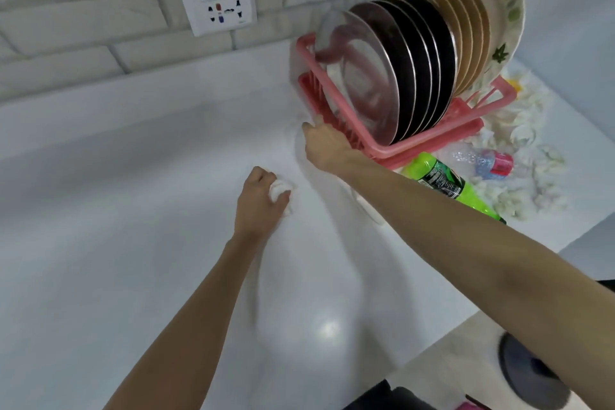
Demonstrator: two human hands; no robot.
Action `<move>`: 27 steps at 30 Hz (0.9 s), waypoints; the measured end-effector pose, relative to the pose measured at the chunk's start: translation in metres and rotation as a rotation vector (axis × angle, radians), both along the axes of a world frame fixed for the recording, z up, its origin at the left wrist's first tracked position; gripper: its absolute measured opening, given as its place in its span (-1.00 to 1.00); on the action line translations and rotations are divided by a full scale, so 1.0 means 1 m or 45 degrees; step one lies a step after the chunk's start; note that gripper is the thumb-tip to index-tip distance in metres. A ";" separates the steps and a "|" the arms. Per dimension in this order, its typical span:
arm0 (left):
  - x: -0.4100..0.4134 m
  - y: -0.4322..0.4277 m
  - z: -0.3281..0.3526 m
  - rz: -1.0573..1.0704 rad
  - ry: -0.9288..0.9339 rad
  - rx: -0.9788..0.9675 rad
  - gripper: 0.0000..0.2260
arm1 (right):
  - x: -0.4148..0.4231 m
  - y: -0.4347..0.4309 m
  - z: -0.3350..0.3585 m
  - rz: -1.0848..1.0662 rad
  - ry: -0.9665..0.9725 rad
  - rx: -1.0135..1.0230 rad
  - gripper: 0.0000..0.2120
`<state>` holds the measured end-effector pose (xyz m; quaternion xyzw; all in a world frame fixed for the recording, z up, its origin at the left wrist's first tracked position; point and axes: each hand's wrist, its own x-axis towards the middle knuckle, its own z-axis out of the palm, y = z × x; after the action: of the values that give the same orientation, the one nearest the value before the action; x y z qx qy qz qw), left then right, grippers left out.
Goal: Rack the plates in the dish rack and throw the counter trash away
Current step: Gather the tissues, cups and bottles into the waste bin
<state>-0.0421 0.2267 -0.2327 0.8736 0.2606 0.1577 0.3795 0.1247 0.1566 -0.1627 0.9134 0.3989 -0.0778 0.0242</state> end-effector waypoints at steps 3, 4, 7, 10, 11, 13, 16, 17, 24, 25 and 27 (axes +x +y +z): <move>-0.002 -0.002 0.001 -0.025 -0.020 0.018 -0.98 | 0.007 0.012 -0.009 0.018 -0.099 -0.055 -0.62; -0.002 -0.002 0.003 -0.034 -0.025 0.034 -0.96 | 0.008 0.014 -0.011 0.022 -0.117 -0.066 -0.61; 0.000 -0.001 0.003 -0.040 -0.080 0.042 -0.90 | 0.010 0.018 -0.013 0.030 -0.139 -0.081 -0.66; -0.004 0.001 0.005 0.080 -0.254 -0.126 -0.85 | 0.010 0.019 -0.014 0.074 -0.141 -0.034 -0.66; -0.006 0.000 0.008 0.151 -0.315 -0.201 -0.84 | 0.010 0.019 -0.015 0.097 -0.120 -0.013 -0.64; -0.007 -0.003 0.015 0.291 -0.387 -0.347 -0.87 | 0.008 0.012 -0.019 0.107 -0.002 0.059 -0.62; -0.006 -0.006 0.026 0.416 -0.456 -0.550 -0.94 | -0.001 0.000 -0.032 0.067 0.207 0.249 -0.76; -0.006 -0.006 0.026 0.431 -0.451 -0.577 -0.93 | -0.007 -0.004 -0.037 0.048 0.269 0.339 -0.81; -0.006 -0.001 0.017 0.378 -0.384 -0.416 -0.93 | -0.043 -0.019 -0.035 -0.128 0.527 0.551 -0.58; -0.005 -0.002 0.016 0.360 -0.379 -0.422 -0.91 | -0.046 -0.020 -0.034 -0.178 0.553 0.588 -0.53; -0.004 -0.004 0.017 0.331 -0.370 -0.434 -0.79 | -0.049 -0.022 -0.035 -0.260 0.598 0.646 -0.47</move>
<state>-0.0466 0.2227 -0.2158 0.7243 0.3364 0.2828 0.5312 0.0758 0.1349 -0.1981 0.8826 0.3069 -0.1860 -0.3035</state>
